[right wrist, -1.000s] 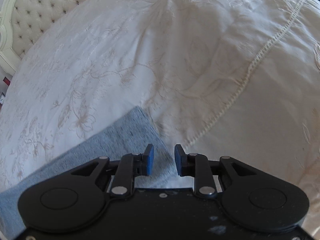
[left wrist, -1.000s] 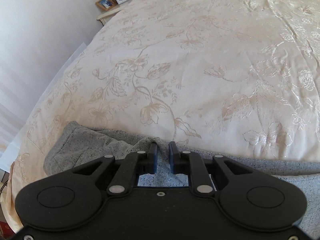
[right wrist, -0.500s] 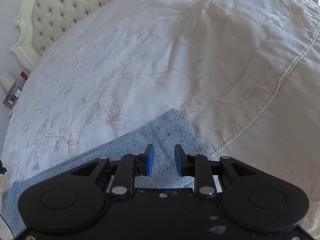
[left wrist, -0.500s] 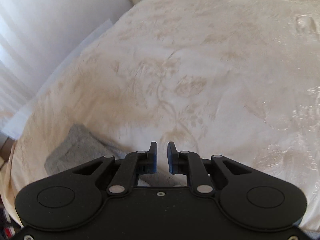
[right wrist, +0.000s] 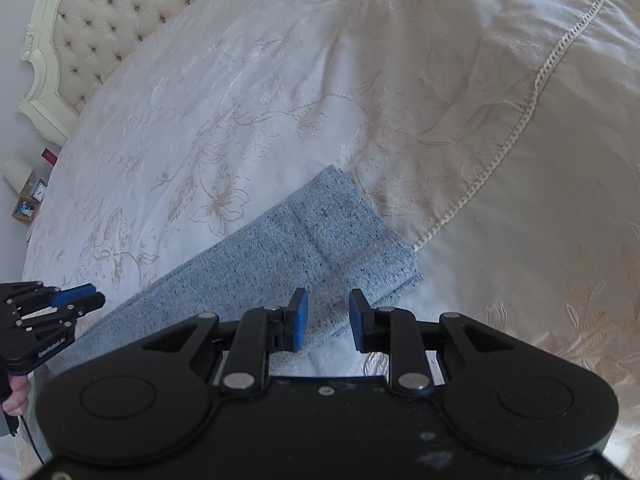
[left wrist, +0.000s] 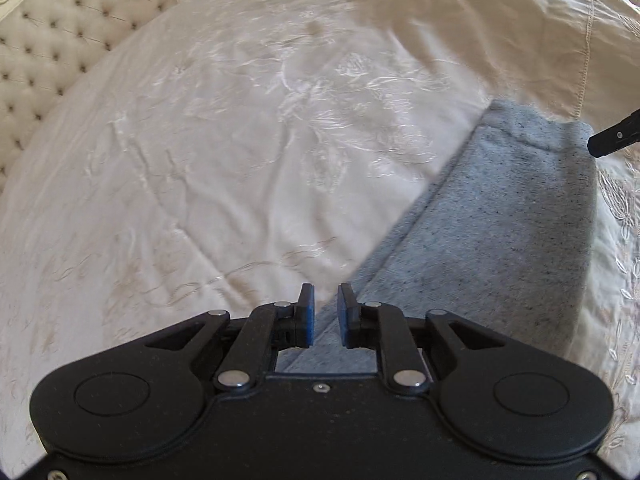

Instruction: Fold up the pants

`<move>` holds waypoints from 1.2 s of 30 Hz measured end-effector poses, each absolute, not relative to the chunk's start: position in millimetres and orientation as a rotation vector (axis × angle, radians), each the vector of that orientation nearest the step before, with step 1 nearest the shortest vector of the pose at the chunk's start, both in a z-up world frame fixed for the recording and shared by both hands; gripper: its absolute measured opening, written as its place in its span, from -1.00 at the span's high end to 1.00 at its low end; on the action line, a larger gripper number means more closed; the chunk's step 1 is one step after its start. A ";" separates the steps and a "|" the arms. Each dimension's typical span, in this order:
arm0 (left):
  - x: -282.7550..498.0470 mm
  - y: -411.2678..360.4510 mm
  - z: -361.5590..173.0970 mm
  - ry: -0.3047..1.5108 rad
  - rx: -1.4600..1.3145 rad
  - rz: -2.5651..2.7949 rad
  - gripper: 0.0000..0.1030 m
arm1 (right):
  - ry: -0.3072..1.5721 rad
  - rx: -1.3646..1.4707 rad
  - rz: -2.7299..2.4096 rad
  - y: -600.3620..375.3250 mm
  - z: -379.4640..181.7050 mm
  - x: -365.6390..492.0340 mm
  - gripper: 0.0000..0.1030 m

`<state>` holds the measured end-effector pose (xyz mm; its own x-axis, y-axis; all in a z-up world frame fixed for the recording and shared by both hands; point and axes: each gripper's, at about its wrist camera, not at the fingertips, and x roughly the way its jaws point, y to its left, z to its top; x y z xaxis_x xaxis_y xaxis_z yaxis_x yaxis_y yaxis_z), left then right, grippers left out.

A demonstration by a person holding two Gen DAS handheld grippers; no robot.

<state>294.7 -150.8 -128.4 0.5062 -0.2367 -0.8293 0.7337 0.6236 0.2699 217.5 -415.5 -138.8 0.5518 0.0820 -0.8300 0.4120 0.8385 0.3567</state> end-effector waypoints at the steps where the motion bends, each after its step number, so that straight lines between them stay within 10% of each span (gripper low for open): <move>1: 297.1 -155.3 -132.8 0.860 0.676 -0.647 0.53 | 0.980 0.567 -0.207 -416.0 -139.5 214.3 0.50; 20: 323.0 -179.4 -179.5 1.090 0.783 -0.724 0.31 | 0.993 0.611 -0.180 -428.0 -147.6 199.8 0.50; 24: 309.2 -182.5 -177.8 1.072 0.846 -0.764 0.89 | 0.993 0.619 -0.184 -429.0 -146.9 199.9 0.50; 36: 327.3 -182.5 -174.4 1.047 0.805 -0.648 0.88 | 0.944 0.489 -0.184 -444.5 -142.6 215.2 0.49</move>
<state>327.3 -182.5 -174.4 0.3688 -0.0877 -0.9254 0.7892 0.5556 0.2618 215.2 -444.5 -142.6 0.5807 0.0590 -0.8120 0.3598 0.8761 0.3209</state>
